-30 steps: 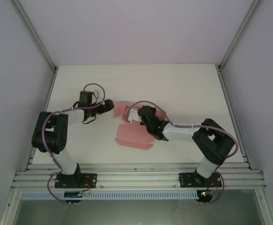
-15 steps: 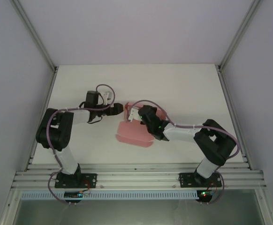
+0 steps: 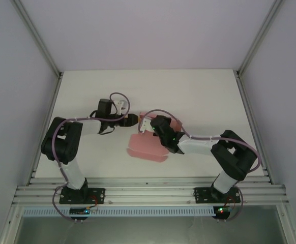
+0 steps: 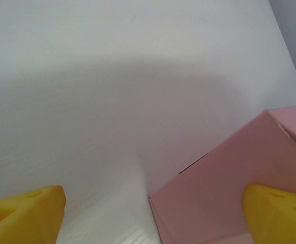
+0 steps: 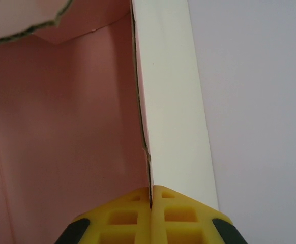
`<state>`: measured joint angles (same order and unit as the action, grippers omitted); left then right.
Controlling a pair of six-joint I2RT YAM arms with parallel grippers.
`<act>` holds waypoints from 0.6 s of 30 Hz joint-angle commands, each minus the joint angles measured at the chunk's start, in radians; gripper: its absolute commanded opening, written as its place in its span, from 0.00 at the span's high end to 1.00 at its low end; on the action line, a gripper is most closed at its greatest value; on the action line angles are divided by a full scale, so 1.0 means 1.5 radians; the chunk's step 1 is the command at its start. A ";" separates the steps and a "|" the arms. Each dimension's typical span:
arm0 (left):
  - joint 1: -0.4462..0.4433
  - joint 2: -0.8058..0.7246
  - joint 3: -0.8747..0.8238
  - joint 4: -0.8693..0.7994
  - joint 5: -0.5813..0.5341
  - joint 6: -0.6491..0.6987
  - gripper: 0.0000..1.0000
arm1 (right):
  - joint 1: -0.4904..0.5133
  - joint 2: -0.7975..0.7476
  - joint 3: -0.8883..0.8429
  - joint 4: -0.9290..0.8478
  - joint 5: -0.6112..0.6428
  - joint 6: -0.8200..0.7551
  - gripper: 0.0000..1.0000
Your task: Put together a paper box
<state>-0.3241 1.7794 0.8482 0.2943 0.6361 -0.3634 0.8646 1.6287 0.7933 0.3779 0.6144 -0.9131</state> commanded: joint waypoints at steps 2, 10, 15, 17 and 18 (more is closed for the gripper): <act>-0.008 -0.008 -0.010 0.037 0.015 0.008 0.11 | 0.008 -0.019 -0.010 0.012 -0.011 0.024 1.00; 0.018 -0.060 -0.038 -0.017 0.040 0.076 0.17 | -0.003 -0.040 -0.014 -0.014 -0.023 0.029 1.00; 0.019 -0.073 -0.039 -0.030 0.112 0.118 0.22 | -0.004 -0.043 -0.010 -0.030 -0.030 0.034 1.00; 0.018 -0.074 -0.031 -0.048 0.146 0.142 0.24 | -0.004 -0.041 -0.008 -0.035 -0.031 0.035 1.00; 0.016 -0.074 -0.026 -0.057 0.159 0.154 0.25 | -0.004 -0.041 -0.006 -0.038 -0.031 0.034 1.00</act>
<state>-0.2955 1.6920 0.7826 0.2581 0.7597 -0.2150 0.8619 1.5898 0.7803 0.3542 0.5831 -0.8871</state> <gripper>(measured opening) 0.757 0.061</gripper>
